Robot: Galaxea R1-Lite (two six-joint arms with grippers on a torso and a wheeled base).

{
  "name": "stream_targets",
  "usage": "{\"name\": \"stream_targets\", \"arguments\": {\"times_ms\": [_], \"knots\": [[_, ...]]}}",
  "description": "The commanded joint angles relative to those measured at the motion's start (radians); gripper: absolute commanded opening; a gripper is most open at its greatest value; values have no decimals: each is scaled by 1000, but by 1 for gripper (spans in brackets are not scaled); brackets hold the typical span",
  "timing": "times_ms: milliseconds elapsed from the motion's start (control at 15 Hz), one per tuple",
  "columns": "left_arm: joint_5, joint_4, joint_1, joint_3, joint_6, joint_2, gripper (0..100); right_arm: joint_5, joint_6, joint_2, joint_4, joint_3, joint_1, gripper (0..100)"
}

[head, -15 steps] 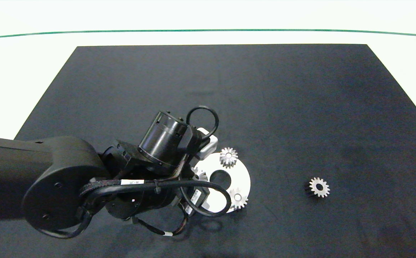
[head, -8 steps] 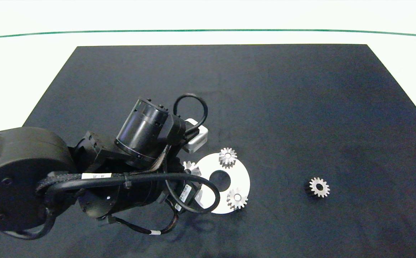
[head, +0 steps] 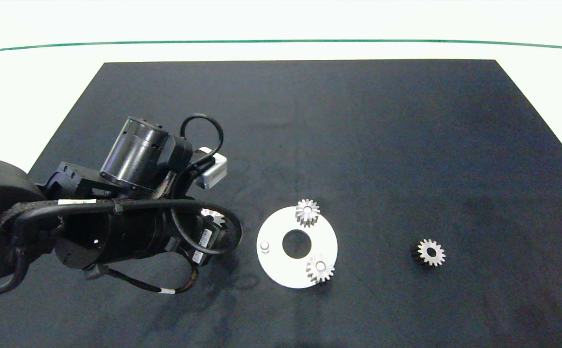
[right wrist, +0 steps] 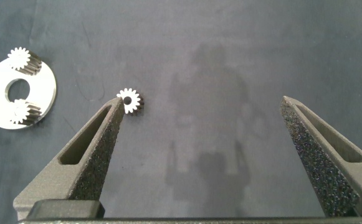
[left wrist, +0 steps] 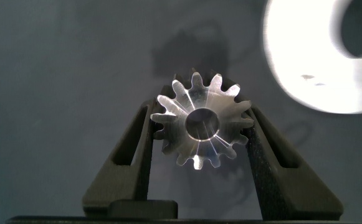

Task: Remove an incorrectly installed larger gear and replace it with the correct smaller gear

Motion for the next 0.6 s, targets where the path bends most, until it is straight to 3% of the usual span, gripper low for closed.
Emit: {"name": "stream_targets", "arguments": {"times_ms": [67,600], "knots": [[-18,-17,88,27,2,-10,28,-1,0,0,2,0,0,100],[-76,-48,232,45,11,1,28,-4,0,1,2,2,-7,100]]}}
